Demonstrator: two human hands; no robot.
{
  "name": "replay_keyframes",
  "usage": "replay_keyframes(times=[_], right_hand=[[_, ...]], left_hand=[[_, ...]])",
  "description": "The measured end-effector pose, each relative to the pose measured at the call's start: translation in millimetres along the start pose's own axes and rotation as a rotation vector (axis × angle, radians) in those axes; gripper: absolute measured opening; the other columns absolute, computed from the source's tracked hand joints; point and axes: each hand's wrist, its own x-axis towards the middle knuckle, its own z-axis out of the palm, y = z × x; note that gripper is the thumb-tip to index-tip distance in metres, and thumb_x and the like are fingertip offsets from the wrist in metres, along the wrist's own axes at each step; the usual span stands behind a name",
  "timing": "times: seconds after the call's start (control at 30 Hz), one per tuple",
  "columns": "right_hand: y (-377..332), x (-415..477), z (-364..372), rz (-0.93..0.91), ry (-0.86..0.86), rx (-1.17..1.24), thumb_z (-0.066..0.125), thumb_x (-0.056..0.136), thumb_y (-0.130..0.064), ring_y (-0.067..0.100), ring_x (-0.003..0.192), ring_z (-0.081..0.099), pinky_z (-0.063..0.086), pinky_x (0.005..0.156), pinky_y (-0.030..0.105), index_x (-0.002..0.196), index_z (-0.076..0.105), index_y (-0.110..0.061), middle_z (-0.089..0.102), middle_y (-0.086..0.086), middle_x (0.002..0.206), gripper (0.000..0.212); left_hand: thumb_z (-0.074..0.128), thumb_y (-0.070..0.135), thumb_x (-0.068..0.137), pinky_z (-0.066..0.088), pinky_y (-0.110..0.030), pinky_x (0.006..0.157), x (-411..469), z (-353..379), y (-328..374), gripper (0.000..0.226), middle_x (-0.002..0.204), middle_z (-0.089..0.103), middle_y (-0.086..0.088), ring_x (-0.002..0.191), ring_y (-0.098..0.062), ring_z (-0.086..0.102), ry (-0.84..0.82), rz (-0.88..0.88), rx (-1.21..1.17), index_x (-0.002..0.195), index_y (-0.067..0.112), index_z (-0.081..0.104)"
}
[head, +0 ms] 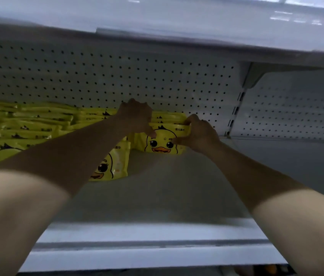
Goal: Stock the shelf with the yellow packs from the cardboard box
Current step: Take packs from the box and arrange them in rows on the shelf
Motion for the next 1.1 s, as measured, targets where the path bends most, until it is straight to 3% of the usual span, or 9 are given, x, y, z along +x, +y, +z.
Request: replay_keyframes(times=[0.23, 0.4, 0.53, 0.73, 0.83, 0.97, 1.1], right_hand=[[-2.6, -26.4, -15.4, 0.061, 0.079, 0.03, 0.079, 0.071, -0.061, 0.027, 0.117, 0.052, 0.047, 0.091, 0.039, 0.135, 0.043, -0.024, 0.058, 0.007, 0.122, 0.082], [-6.5, -50.7, -52.5, -0.045, 0.057, 0.003, 0.078, 0.078, -0.048, 0.029, 0.12, 0.048, 0.047, 0.091, 0.038, 0.138, 0.045, -0.026, 0.055, 0.009, 0.125, 0.072], [-25.6, -83.9, -67.3, -0.165, 0.005, 0.001, 0.078, 0.08, -0.043, 0.029, 0.122, 0.048, 0.045, 0.091, 0.036, 0.142, 0.043, -0.028, 0.05, 0.009, 0.133, 0.073], [-86.0, -139.5, -64.3, -0.386, -0.144, -0.114, 0.077, 0.082, -0.035, 0.031, 0.132, 0.043, 0.045, 0.099, 0.038, 0.144, 0.043, -0.031, 0.044, 0.01, 0.141, 0.071], [-126.4, -171.5, -53.7, -0.461, -0.211, -0.105, 0.078, 0.082, -0.03, 0.031, 0.131, 0.045, 0.046, 0.099, 0.037, 0.145, 0.041, -0.033, 0.044, 0.008, 0.142, 0.073], [-176.9, -215.4, -30.6, -0.59, -0.264, -0.063, 0.078, 0.083, -0.04, 0.031, 0.121, 0.054, 0.052, 0.093, 0.042, 0.143, 0.042, -0.031, 0.053, 0.008, 0.138, 0.071], [-226.9, -247.6, 2.2, -0.717, -0.349, -0.021, 0.078, 0.083, -0.037, 0.028, 0.125, 0.049, 0.048, 0.096, 0.042, 0.143, 0.041, -0.032, 0.046, 0.005, 0.14, 0.071]], left_hand=[[0.075, 0.065, 0.067, 0.04, -0.042, 0.095, -18.8, -0.6, 17.1, 0.079, 0.125, 0.055, -0.009, 0.123, -0.032, 0.04, 0.105, -0.116, 0.128, 0.127, 0.019, 0.052], [0.077, 0.062, 0.069, 0.043, -0.047, 0.099, -58.2, -17.3, 22.9, 0.089, 0.134, 0.047, -0.013, 0.126, -0.034, 0.041, 0.133, -0.162, -0.059, 0.138, 0.016, 0.043], [0.075, 0.06, 0.072, 0.045, -0.046, 0.097, -117.2, -22.3, 24.1, 0.084, 0.132, 0.047, -0.014, 0.123, -0.035, 0.043, 0.192, -0.224, -0.142, 0.135, 0.014, 0.043], [0.08, 0.05, 0.073, 0.046, -0.048, 0.1, -228.9, -28.9, 1.3, 0.082, 0.139, 0.04, -0.014, 0.13, -0.037, 0.038, 0.14, -0.455, -0.135, 0.138, 0.017, 0.042], [0.078, 0.048, 0.076, 0.049, -0.047, 0.093, -293.2, -26.3, -17.3, 0.072, 0.131, 0.045, -0.015, 0.122, -0.037, 0.042, 0.129, -0.562, -0.127, 0.131, 0.014, 0.046], [0.077, 0.047, 0.078, 0.046, -0.047, 0.093, -370.2, -23.9, -46.1, 0.068, 0.132, 0.042, -0.015, 0.122, -0.036, 0.04, 0.092, -0.681, -0.117, 0.128, 0.014, 0.045], [0.079, 0.047, 0.076, 0.049, -0.049, 0.094, -436.3, -19.6, -78.9, 0.071, 0.132, 0.043, -0.012, 0.121, -0.035, 0.044, 0.065, -0.797, -0.14, 0.13, 0.016, 0.046]])
